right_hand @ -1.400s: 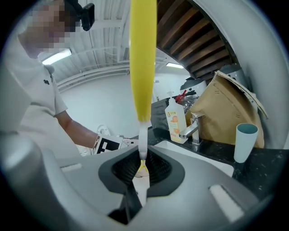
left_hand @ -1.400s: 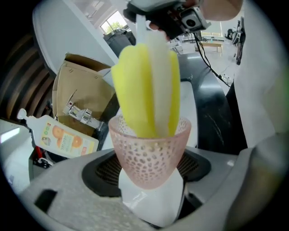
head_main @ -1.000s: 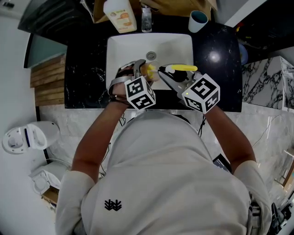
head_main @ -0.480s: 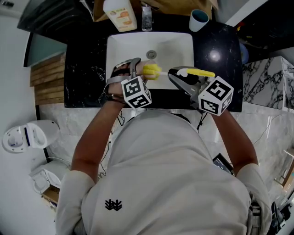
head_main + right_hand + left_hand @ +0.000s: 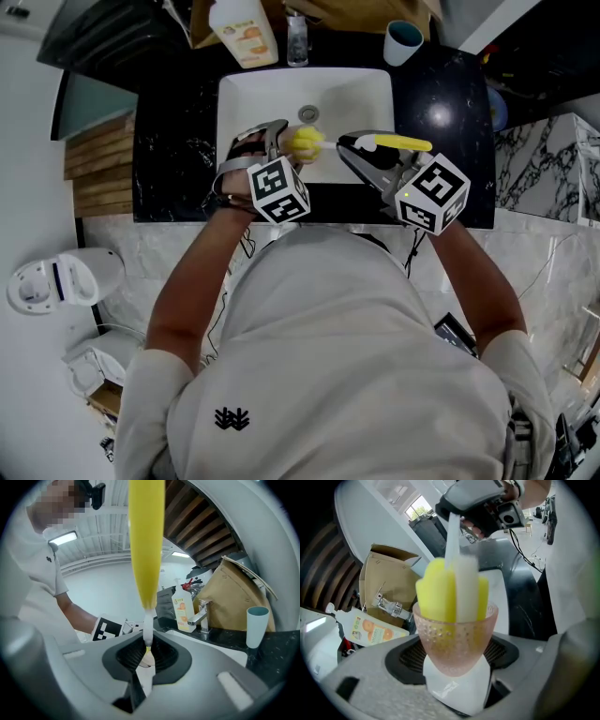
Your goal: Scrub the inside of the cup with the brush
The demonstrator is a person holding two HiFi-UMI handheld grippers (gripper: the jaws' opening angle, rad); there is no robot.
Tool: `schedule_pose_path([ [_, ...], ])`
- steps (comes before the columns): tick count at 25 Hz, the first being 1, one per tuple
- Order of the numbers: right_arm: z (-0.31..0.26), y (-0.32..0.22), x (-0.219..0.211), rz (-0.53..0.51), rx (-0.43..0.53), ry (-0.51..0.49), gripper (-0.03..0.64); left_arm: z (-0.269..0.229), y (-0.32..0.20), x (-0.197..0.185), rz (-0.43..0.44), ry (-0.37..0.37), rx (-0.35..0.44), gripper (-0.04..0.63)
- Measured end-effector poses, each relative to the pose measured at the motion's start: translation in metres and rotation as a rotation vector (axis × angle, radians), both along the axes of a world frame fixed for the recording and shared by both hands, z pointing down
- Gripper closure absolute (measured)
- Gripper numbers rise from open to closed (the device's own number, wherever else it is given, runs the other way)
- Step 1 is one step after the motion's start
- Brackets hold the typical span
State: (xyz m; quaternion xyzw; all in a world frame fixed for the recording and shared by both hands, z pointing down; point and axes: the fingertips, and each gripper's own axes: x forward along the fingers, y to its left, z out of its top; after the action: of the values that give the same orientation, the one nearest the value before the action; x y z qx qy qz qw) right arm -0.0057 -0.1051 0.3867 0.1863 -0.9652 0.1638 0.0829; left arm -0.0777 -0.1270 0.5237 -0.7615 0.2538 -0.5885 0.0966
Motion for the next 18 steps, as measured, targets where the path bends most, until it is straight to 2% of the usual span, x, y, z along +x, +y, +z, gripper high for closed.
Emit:
schedule_pose_path([
  [3,0.011,0.0,-0.019,-0.02,0.036,0.048,0.574,-0.004,0.001,0.009,0.009,0.007,0.002,0.233],
  [6,0.02,-0.001,-0.023,-0.018,0.024,0.067,0.574,-0.004,0.001,0.009,0.011,-0.008,0.008,0.233],
  [18,0.006,0.006,0.017,-0.02,0.009,0.053,0.574,0.0,-0.003,-0.018,-0.038,-0.022,0.007,0.233],
])
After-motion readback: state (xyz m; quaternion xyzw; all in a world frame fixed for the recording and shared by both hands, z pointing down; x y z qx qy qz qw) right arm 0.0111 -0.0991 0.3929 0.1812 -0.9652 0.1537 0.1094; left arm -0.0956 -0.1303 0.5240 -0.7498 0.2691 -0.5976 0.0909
